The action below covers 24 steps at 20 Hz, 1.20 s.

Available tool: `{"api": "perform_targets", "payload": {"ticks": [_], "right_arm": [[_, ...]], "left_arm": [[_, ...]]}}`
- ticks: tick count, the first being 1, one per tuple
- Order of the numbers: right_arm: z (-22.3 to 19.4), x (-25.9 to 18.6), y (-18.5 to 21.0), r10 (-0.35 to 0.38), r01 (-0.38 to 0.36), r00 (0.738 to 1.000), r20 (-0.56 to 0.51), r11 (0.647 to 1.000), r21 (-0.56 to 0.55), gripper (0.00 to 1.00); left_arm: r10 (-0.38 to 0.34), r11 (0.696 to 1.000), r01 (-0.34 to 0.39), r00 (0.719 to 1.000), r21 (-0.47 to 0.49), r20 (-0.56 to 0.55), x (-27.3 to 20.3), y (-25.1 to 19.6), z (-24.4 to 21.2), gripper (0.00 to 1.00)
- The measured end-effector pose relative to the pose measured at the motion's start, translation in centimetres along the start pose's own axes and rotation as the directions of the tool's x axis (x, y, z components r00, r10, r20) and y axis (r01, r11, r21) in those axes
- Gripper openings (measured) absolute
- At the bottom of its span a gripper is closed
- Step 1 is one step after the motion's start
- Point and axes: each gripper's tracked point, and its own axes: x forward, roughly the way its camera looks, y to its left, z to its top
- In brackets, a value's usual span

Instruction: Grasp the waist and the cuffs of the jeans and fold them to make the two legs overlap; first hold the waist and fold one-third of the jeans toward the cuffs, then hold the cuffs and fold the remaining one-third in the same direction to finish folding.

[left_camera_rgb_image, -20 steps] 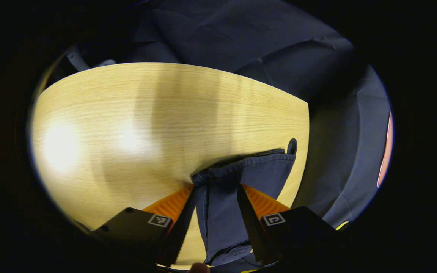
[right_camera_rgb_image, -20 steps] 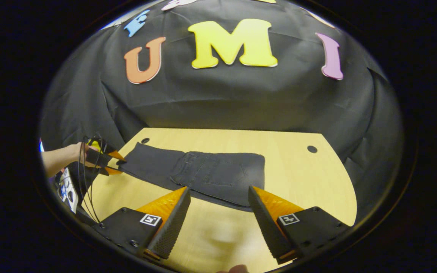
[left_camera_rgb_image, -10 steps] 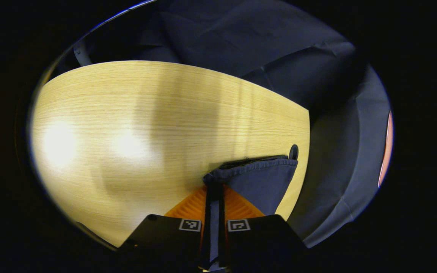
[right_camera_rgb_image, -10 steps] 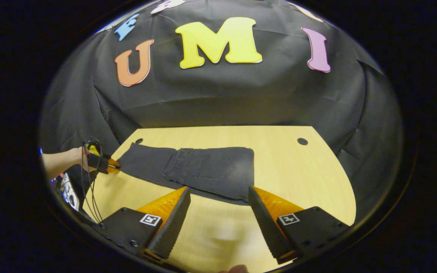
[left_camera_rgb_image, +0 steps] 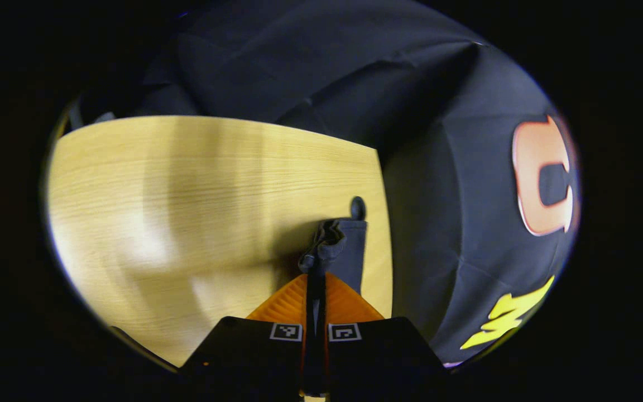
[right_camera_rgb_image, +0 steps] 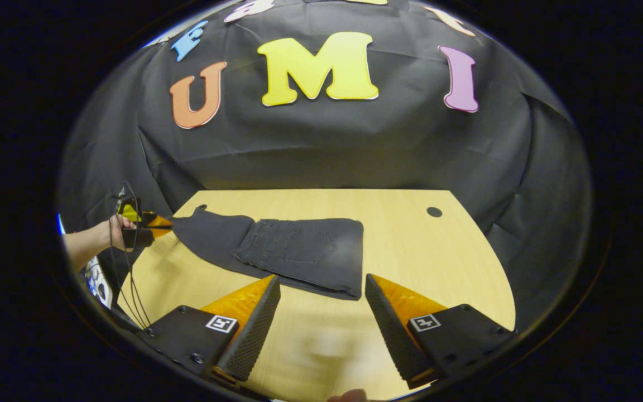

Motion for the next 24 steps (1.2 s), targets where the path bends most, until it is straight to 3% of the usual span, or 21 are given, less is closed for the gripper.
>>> {"api": "perform_targets", "payload": {"ticks": [2, 6, 11, 16, 21, 24], "right_arm": [[0.0, -0.6, 0.1, 0.006, -0.006, 1.0, 0.009, 1.0, -0.015, 0.96], [-0.2, -1.9, -0.8, 0.006, -0.006, 1.0, 0.027, 1.0, -0.027, 0.96], [-0.5, -4.0, -3.3, -0.023, 0.024, 0.998, 0.061, 1.0, -0.001, 0.94], [-0.2, -6.3, -6.6, -0.069, 0.062, 0.99, 0.123, 0.996, 0.064, 0.96], [-1.3, -8.5, -10.7, -0.117, 0.101, 0.984, 0.131, 0.987, 0.122, 0.96], [-2.6, -9.9, -13.6, -0.16, 0.142, 0.98, 0.118, 0.979, 0.147, 0.94]], "left_arm": [[-0.056, 0.989, 0.054, 0.998, 0.139, 0.009, -0.8, -3.5, -0.5, 0.03], [-0.158, 0.929, 0.151, 0.987, 0.337, -0.004, -2.5, -10.4, -2.3, 0.03], [-0.285, 0.795, 0.273, 0.956, 0.541, -0.064, -5.0, -17.1, -8.2, 0.03], [-0.371, 0.637, 0.379, 0.914, 0.672, -0.164, -8.6, -22.5, -16.3, 0.03], [-0.379, 0.479, 0.453, 0.879, 0.752, -0.287, -10.8, -24.8, -26.5, 0.03], [-0.328, 0.437, 0.474, 0.875, 0.765, -0.355, -9.6, -23.0, -32.8, 0.03]]}}
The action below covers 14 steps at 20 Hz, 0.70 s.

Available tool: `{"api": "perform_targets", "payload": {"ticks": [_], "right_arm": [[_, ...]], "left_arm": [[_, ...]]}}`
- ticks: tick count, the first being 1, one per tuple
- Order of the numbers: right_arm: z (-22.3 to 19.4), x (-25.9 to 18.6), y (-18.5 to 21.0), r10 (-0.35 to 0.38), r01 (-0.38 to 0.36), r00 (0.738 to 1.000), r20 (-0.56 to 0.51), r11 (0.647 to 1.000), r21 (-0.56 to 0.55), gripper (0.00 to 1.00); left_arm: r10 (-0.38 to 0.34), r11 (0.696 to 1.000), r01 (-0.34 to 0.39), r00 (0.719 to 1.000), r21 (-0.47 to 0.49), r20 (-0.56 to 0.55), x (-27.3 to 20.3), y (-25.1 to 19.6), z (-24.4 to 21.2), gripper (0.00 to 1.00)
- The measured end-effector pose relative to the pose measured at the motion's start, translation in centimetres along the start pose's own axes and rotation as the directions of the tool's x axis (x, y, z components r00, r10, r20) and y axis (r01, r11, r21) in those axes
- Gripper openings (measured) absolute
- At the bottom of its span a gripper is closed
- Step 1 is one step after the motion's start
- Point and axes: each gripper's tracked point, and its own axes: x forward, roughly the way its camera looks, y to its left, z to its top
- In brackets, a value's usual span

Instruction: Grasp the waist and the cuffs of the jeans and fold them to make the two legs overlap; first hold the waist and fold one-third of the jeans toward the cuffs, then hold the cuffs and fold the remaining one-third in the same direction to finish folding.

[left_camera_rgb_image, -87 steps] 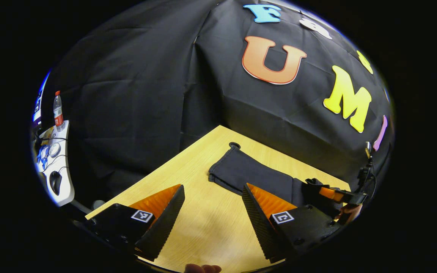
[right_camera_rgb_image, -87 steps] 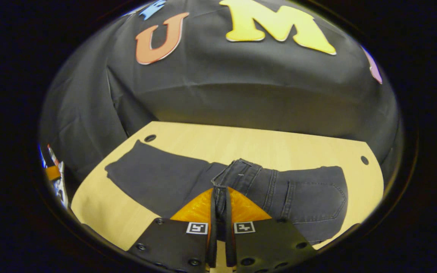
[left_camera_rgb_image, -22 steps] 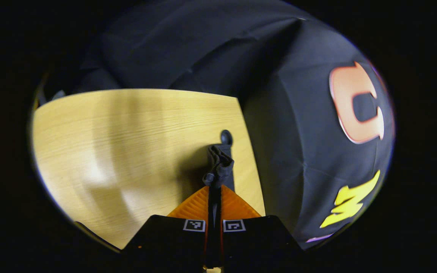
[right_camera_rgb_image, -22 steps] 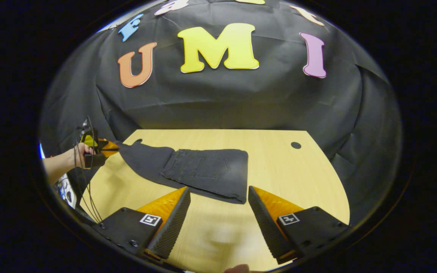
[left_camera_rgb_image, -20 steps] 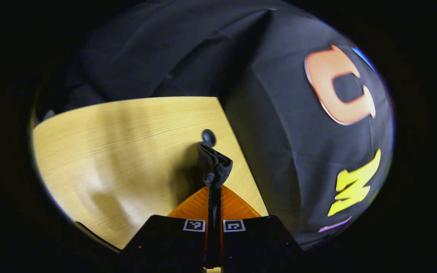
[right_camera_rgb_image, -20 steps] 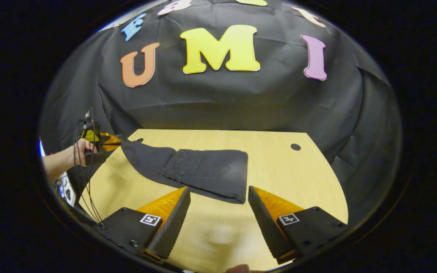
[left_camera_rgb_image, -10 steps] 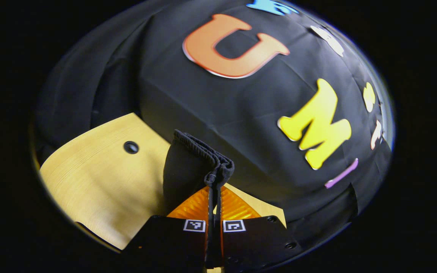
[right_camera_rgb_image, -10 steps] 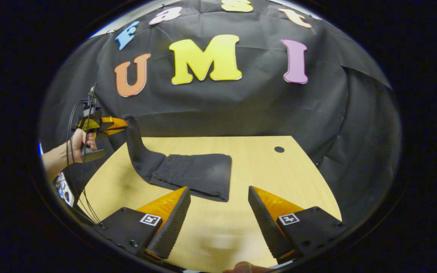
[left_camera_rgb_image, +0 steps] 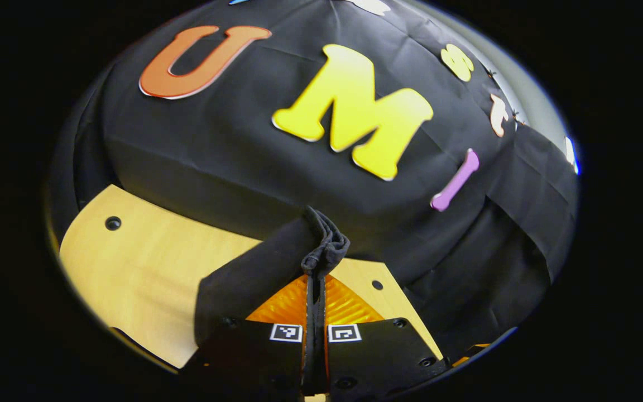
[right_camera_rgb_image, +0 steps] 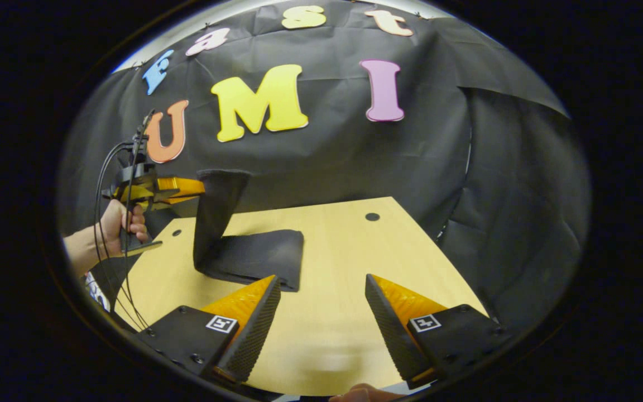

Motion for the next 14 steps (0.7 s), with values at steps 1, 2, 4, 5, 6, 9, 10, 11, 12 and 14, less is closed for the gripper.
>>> {"api": "perform_targets", "payload": {"ticks": [1, 2, 4, 5, 6, 9, 10, 11, 12, 14], "right_arm": [[-0.3, -0.4, -1.0, -0.016, 0.016, 1.0, -0.005, 1.0, 0.005, 0.94], [-0.6, -0.8, -2.2, -0.037, 0.037, 0.999, -0.013, 0.999, 0.011, 0.96], [-1.4, -1.4, -3.6, -0.076, 0.077, 0.997, -0.033, 0.997, 0.012, 0.96], [-1.8, -1.7, -4.4, -0.092, 0.092, 0.995, -0.044, 0.996, 0.013, 0.94], [-2.1, -2.1, -5.2, -0.103, 0.103, 0.993, -0.053, 0.995, 0.013, 0.96], [-2.7, -1.9, -6.2, -0.114, 0.115, 0.99, -0.078, 0.993, 0.005, 0.96], [-2.9, -1.7, -6.2, -0.109, 0.11, 0.99, -0.087, 0.994, 0.001, 0.96], [-2.9, -1.4, -6.1, -0.101, 0.101, 0.991, -0.092, 0.995, -0.006, 0.96], [-2.9, -1.1, -5.8, -0.092, 0.091, 0.991, -0.095, 0.996, -0.014, 0.96], [-2.8, -0.5, -5.2, -0.067, 0.064, 0.992, -0.103, 0.997, -0.03, 0.96]], "left_arm": [[-0.006, 1.0, 0.006, 1.0, 0.004, -0.027, 1.2, -1.0, -1.9, 0.03], [-0.005, 1.0, 0.006, 0.999, 0.011, -0.052, 2.0, -1.7, -3.9, 0.03], [0.007, 0.999, -0.003, 0.995, 0.038, -0.102, 4.1, -2.3, -7.7, 0.03], [0.015, 0.999, -0.009, 0.992, 0.053, -0.125, 4.8, -2.5, -9.5, 0.03], [0.029, 0.997, -0.019, 0.989, 0.069, -0.147, 5.4, -2.6, -11.0, 0.03], [0.064, 0.993, -0.046, 0.982, 0.105, -0.177, 6.0, -2.0, -14.1, 0.03], [0.076, 0.992, -0.055, 0.98, 0.115, -0.184, 6.3, -1.9, -14.8, 0.03], [0.085, 0.99, -0.062, 0.978, 0.125, -0.19, 6.5, -1.9, -15.4, 0.03], [0.097, 0.988, -0.071, 0.977, 0.137, -0.191, 6.7, -1.8, -16.0, 0.03], [0.123, 0.984, -0.094, 0.971, 0.149, -0.205, 7.1, -1.3, -17.8, 0.03]]}}
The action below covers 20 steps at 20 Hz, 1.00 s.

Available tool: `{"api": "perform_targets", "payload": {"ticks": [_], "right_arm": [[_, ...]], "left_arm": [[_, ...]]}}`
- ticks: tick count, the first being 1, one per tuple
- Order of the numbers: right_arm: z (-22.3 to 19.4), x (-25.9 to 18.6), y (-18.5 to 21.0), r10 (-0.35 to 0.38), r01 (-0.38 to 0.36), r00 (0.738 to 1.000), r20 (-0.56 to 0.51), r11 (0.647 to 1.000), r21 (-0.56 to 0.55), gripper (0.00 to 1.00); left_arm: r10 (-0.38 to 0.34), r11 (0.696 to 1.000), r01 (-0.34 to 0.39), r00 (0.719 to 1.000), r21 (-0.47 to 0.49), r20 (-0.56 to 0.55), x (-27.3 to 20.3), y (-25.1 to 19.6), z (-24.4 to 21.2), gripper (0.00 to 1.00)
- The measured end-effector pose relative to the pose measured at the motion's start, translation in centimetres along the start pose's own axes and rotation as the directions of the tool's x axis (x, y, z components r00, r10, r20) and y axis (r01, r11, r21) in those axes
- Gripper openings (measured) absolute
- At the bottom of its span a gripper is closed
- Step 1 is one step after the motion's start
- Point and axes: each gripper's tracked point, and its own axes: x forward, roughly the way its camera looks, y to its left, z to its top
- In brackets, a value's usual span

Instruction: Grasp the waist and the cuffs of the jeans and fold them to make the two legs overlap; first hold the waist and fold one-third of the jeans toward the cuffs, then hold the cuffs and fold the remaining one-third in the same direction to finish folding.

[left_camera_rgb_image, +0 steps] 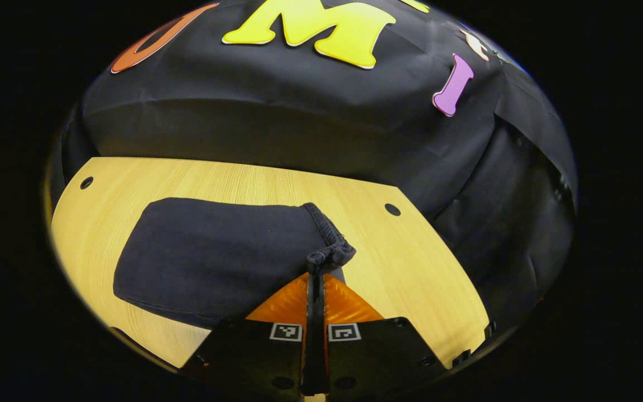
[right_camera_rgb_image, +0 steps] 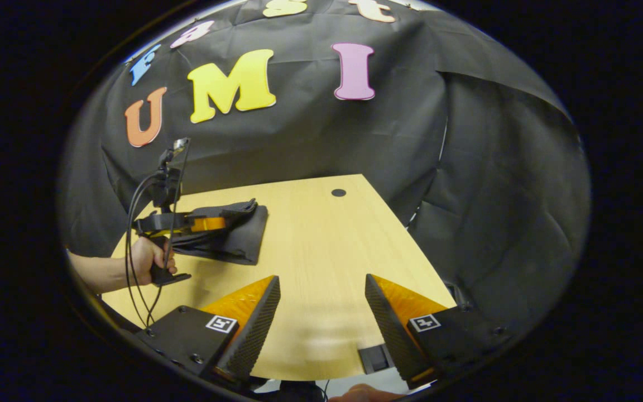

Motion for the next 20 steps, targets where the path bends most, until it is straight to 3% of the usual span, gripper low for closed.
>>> {"api": "perform_targets", "payload": {"ticks": [4, 6, 7, 10, 12, 15, 17, 20], "right_arm": [[0.5, 1.0, 0.9, 0.052, -0.052, 0.999, -0.002, 0.998, -0.026, 0.96], [1.4, 1.2, 1.5, 0.084, -0.084, 0.996, 0.011, 0.996, -0.029, 0.96], [2.1, 1.5, 2.0, 0.102, -0.101, 0.995, 0.021, 0.994, -0.028, 0.96], [5.1, 1.5, 4.1, 0.159, -0.155, 0.984, 0.085, 0.987, -0.043, 0.96], [8.6, 0.6, 6.3, 0.189, -0.18, 0.967, 0.171, 0.981, -0.068, 0.96], [13.7, -2.2, 10.8, 0.229, -0.209, 0.925, 0.304, 0.973, -0.096, 0.94], [17.0, -4.7, 14.6, 0.258, -0.231, 0.883, 0.392, 0.966, -0.117, 0.94], [20.5, -8.6, 19.3, 0.26, -0.221, 0.812, 0.522, 0.965, -0.138, 0.96]], "left_arm": [[0.064, 0.998, -0.063, 0.997, 0.017, -0.046, 0.4, -0.2, -2.3, 0.07], [0.064, 0.996, -0.06, 0.996, 0.071, -0.06, -0.3, -1.4, -2.8, 0.22], [0.04, 0.997, -0.036, 0.997, 0.063, -0.062, -1.0, -2.8, -2.9, 0.34], [0.019, 0.999, -0.019, 1.0, 0.037, -0.002, -5.8, -4.5, -1.0, 1.0], [0.02, 0.998, -0.026, 0.995, 0.053, 0.1, -9.6, -4.4, 2.3, 1.0], [0.065, 0.995, -0.085, 0.956, 0.06, 0.287, -17.0, -2.2, 9.2, 1.0], [0.091, 0.991, -0.123, 0.913, 0.055, 0.398, -22.4, -0.9, 12.9, 1.0], [0.121, 0.974, -0.207, 0.817, 0.09, 0.564, -31.3, 1.0, 17.3, 0.99]]}}
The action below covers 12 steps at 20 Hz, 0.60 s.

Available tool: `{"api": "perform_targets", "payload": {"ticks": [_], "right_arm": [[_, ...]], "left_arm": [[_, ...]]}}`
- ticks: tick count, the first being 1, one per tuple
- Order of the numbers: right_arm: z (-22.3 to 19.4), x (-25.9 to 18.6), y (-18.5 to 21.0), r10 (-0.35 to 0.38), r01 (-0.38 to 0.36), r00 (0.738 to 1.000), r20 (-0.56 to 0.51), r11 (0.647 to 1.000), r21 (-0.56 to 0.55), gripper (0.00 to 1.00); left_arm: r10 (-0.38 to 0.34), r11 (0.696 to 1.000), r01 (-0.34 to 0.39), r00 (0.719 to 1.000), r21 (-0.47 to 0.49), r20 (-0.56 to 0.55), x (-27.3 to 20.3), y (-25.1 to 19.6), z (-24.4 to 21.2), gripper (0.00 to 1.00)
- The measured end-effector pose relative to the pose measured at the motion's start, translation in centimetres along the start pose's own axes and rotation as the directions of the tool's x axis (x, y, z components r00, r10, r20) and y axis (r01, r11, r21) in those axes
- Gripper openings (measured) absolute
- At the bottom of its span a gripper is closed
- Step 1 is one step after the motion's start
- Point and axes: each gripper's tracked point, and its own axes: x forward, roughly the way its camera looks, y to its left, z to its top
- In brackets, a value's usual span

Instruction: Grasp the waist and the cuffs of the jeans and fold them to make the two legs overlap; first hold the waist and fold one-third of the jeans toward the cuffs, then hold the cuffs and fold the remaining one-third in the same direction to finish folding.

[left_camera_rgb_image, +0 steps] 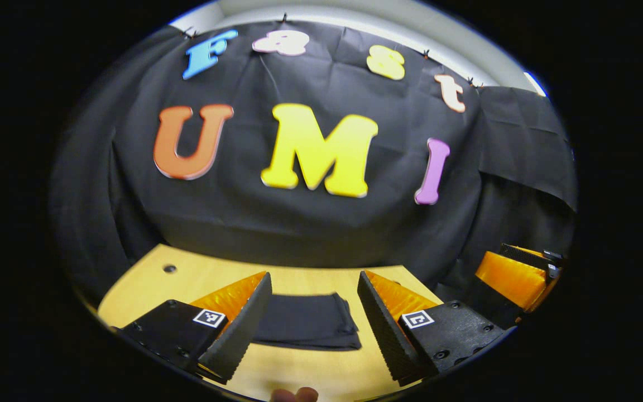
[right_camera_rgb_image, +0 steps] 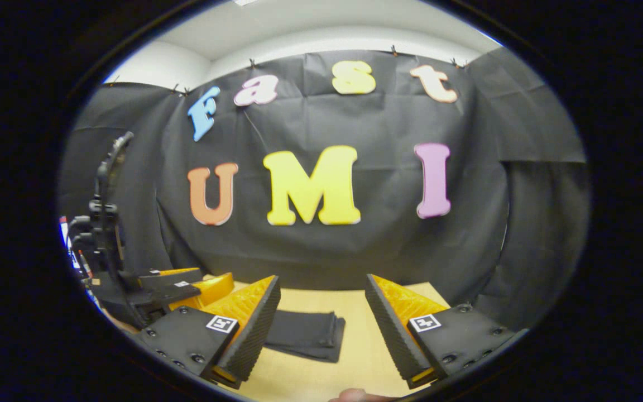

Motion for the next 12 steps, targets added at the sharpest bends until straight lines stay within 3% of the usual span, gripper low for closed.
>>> {"api": "perform_targets", "payload": {"ticks": [2, 4, 12], "right_arm": [[1.9, -0.7, 3.3, 0.0, 0.0, 0.998, 0.06, 1.0, -0.007, 0.94], [3.0, -1.9, 5.6, -0.011, 0.013, 0.994, 0.105, 1.0, -0.018, 0.94], [3.4, -4.8, 9.0, -0.074, 0.077, 0.981, 0.178, 0.997, -0.01, 0.94]], "left_arm": [[0.021, 0.999, -0.024, 0.996, 0.026, 0.081, -2.9, 1.4, 3.3, 0.93], [0.049, 0.999, -0.05, 0.991, 0.01, 0.124, -5.5, 3.3, 5.9, 0.98], [0.101, 0.995, -0.1, 0.986, -0.013, 0.132, -10.3, 7.7, 6.6, 0.98]]}}
